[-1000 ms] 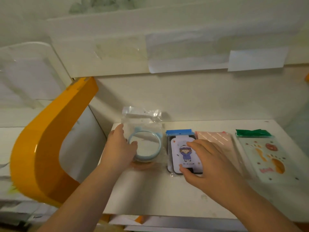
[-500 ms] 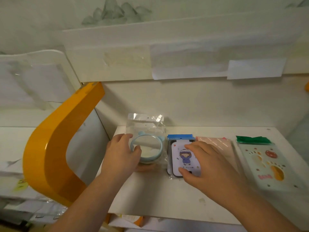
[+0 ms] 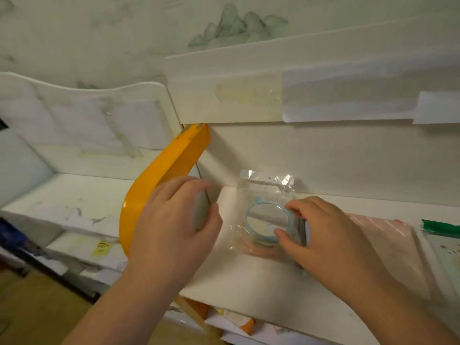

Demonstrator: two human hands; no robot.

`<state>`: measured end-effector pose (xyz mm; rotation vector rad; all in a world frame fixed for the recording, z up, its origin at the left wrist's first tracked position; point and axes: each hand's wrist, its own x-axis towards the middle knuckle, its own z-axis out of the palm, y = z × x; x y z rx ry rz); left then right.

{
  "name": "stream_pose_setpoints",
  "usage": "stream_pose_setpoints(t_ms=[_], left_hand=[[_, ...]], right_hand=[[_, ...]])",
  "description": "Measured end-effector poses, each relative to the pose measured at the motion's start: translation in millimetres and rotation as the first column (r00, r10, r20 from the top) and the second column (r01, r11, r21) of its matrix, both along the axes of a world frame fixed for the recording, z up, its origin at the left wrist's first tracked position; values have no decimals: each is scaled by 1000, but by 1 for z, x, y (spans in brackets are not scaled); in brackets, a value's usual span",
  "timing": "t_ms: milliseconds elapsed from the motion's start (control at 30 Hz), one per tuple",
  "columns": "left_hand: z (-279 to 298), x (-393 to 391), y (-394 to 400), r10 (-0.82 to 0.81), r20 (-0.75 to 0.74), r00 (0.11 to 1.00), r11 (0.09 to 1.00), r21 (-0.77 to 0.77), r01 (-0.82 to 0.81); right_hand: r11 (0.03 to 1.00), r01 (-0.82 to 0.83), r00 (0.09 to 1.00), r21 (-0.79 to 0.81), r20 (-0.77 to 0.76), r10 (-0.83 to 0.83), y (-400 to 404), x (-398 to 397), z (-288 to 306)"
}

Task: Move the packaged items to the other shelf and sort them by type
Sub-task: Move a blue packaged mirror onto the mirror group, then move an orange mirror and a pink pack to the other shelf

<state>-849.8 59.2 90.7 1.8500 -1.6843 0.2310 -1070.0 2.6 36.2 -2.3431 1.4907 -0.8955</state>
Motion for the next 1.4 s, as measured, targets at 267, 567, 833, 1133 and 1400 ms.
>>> stream_pose_setpoints(t_ms=[267,567,833,1133,1400], left_hand=[[16,106,58,333,-11,943,938,102,-330],[-37,238,94,279,-128,952,913,343,-222],[-67,360,108,157,-131,979,923,373,-98],[-82,402,75,-36,-162,986,935,344,91],[-103,427,20,-104,-194,976,916,363,170]], right_hand=[[987,-160,987,-19,-33,160,27,98,29],[960,-268,960,-77,-108,259,94,215,52],[984,-173,968,-33,-190,163,117,340,35],[997,-15,972,76,-232,33,104,395,5],[982,88,983,168,-174,-58,51,416,-37]])
